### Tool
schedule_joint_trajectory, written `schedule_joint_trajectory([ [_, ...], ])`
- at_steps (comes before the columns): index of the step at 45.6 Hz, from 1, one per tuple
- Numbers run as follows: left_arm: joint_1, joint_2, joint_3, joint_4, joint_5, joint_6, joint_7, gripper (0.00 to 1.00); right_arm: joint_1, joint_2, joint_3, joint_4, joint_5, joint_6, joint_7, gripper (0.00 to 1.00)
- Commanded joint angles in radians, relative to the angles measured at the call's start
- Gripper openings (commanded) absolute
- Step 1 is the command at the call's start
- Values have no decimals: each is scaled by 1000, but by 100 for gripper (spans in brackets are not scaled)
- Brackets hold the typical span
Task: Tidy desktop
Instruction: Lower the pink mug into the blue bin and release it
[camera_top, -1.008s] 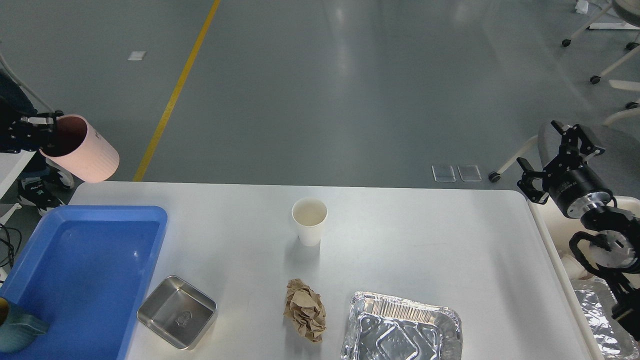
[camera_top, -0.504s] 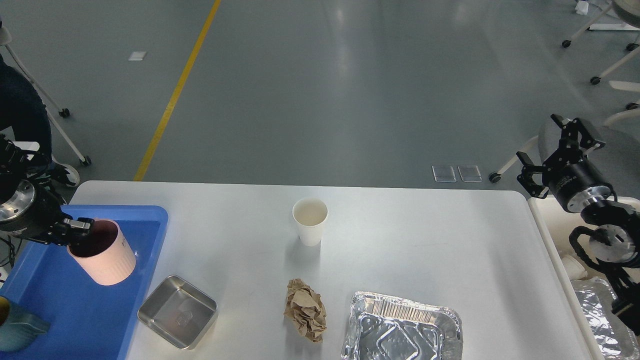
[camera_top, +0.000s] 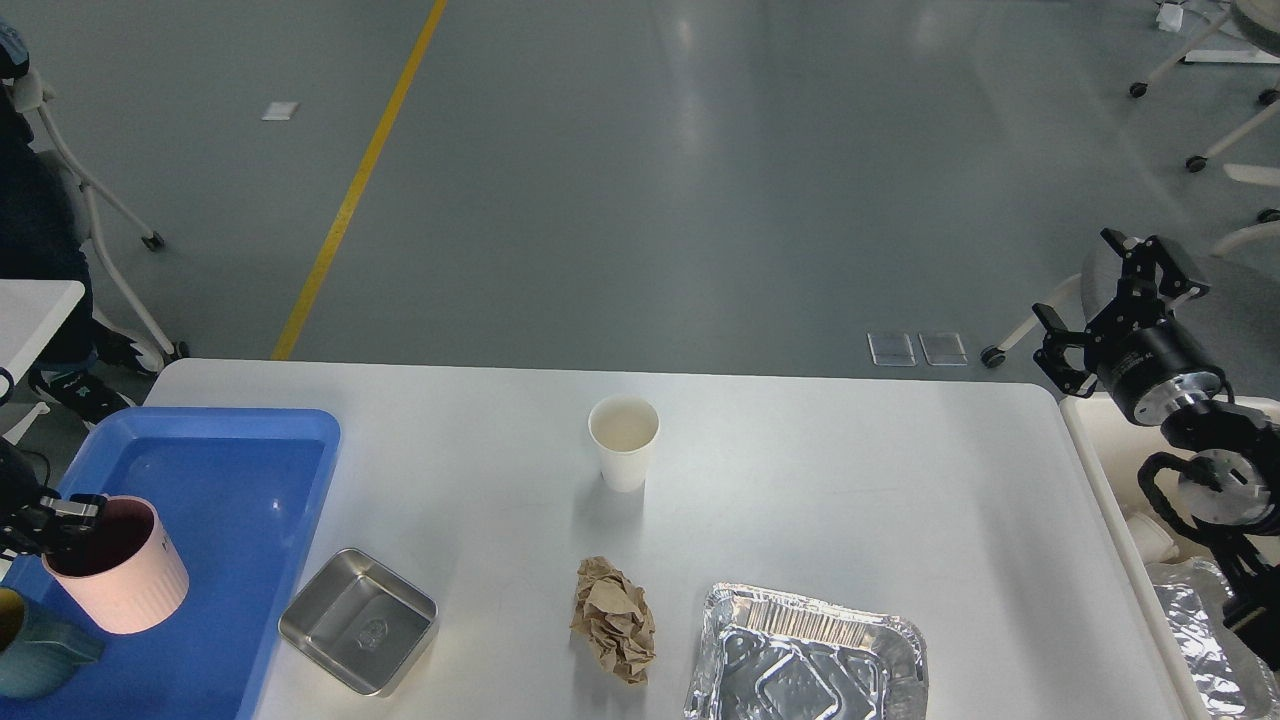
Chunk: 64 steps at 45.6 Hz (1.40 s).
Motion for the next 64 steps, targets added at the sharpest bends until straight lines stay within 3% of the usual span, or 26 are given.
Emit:
schedule_joint_trajectory([
  [1,12,-2,-2,0,0,0,0,0,0,0,0,2,0,0,0,100],
  [30,136,-94,4,8,24,0,3,0,0,-11,0,3,2,3,0,100],
  [64,140,-164,0,74,34,15,1,0,-3,-6,0,5,2,3,0,100],
])
